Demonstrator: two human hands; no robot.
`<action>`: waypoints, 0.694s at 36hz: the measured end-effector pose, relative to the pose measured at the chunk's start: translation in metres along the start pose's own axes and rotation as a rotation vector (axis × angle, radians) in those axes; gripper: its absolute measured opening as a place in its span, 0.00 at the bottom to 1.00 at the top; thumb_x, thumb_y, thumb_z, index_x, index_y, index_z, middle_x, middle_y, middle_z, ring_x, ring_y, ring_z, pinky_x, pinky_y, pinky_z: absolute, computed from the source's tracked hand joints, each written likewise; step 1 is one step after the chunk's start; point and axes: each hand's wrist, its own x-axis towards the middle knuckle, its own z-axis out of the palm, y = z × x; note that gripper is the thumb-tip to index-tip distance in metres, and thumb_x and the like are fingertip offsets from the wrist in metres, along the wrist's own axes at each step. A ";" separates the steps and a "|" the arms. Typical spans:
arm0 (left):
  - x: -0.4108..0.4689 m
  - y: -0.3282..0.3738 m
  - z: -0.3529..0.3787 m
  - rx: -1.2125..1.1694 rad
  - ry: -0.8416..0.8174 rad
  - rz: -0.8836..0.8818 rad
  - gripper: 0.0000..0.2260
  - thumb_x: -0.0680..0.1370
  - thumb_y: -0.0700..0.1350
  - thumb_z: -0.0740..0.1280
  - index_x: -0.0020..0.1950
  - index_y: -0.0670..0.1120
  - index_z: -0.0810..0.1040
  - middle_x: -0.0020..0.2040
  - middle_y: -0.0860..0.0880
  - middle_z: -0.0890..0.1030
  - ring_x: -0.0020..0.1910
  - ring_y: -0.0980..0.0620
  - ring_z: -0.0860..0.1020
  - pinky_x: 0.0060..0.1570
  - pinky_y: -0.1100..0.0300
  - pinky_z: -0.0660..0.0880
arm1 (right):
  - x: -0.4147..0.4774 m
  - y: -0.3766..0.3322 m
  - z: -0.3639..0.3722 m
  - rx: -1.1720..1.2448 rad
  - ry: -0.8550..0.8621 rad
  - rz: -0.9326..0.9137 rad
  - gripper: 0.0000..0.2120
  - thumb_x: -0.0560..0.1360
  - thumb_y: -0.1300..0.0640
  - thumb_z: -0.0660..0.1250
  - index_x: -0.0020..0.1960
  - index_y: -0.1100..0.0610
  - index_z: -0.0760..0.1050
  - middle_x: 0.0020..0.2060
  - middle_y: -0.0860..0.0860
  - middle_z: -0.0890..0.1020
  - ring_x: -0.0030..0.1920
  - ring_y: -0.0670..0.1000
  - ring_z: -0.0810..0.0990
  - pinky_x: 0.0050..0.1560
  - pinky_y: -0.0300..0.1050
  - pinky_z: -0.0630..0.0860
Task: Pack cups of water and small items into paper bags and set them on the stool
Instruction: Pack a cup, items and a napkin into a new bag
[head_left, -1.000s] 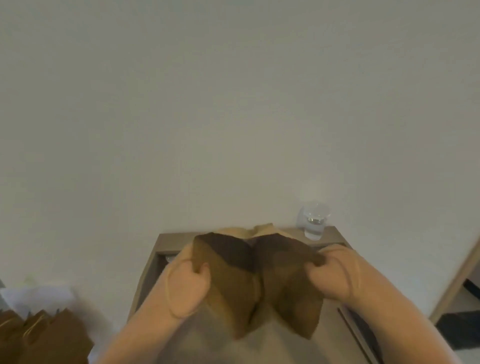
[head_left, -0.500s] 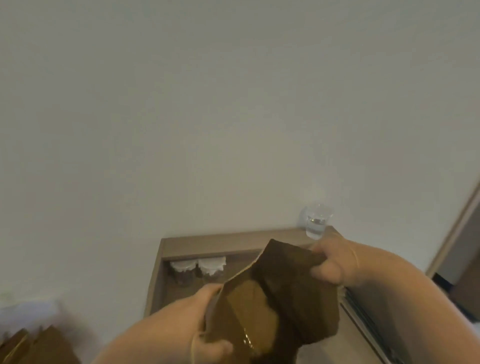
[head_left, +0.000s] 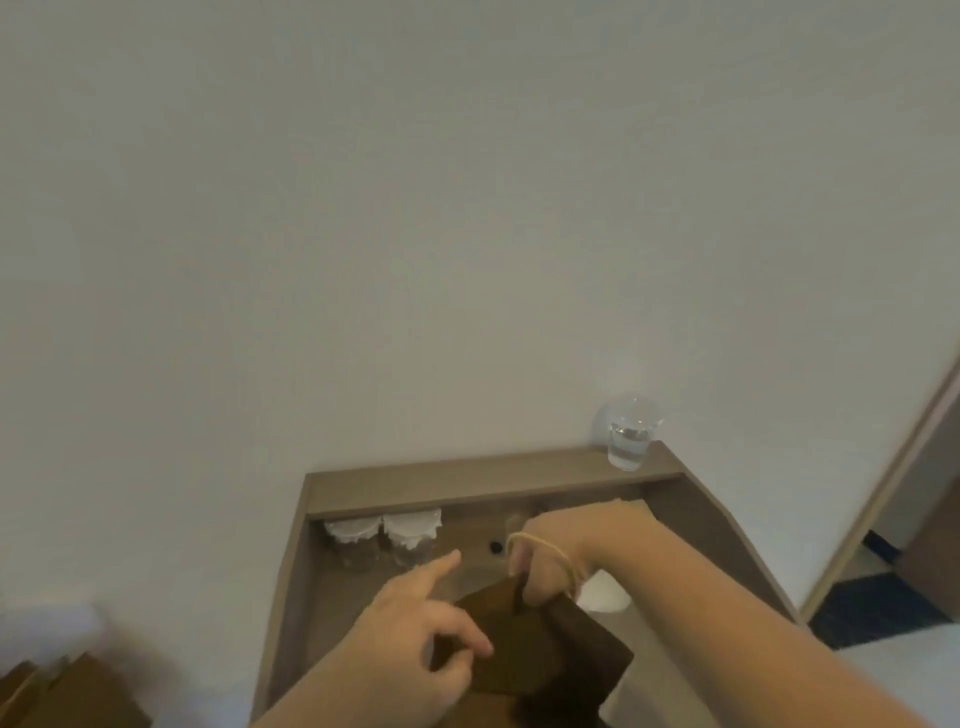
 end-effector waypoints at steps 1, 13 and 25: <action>0.008 -0.006 0.008 0.002 -0.025 -0.012 0.08 0.77 0.58 0.69 0.51 0.72 0.83 0.77 0.74 0.53 0.77 0.68 0.56 0.81 0.59 0.51 | 0.006 0.002 0.000 -0.051 0.009 -0.032 0.04 0.81 0.55 0.69 0.47 0.50 0.81 0.49 0.53 0.83 0.50 0.55 0.84 0.48 0.47 0.82; 0.067 -0.039 0.044 0.148 0.031 -0.112 0.30 0.68 0.74 0.67 0.66 0.85 0.56 0.73 0.73 0.42 0.74 0.75 0.51 0.74 0.73 0.50 | -0.004 0.108 -0.047 0.476 0.296 -0.273 0.13 0.82 0.37 0.66 0.59 0.42 0.82 0.49 0.44 0.87 0.47 0.42 0.85 0.54 0.41 0.81; 0.074 -0.002 0.038 0.085 0.093 -0.290 0.52 0.49 0.88 0.62 0.70 0.77 0.52 0.67 0.80 0.36 0.61 0.87 0.41 0.62 0.83 0.47 | 0.040 0.250 -0.143 0.382 0.740 0.451 0.57 0.65 0.21 0.69 0.81 0.55 0.60 0.77 0.59 0.67 0.74 0.65 0.70 0.69 0.62 0.72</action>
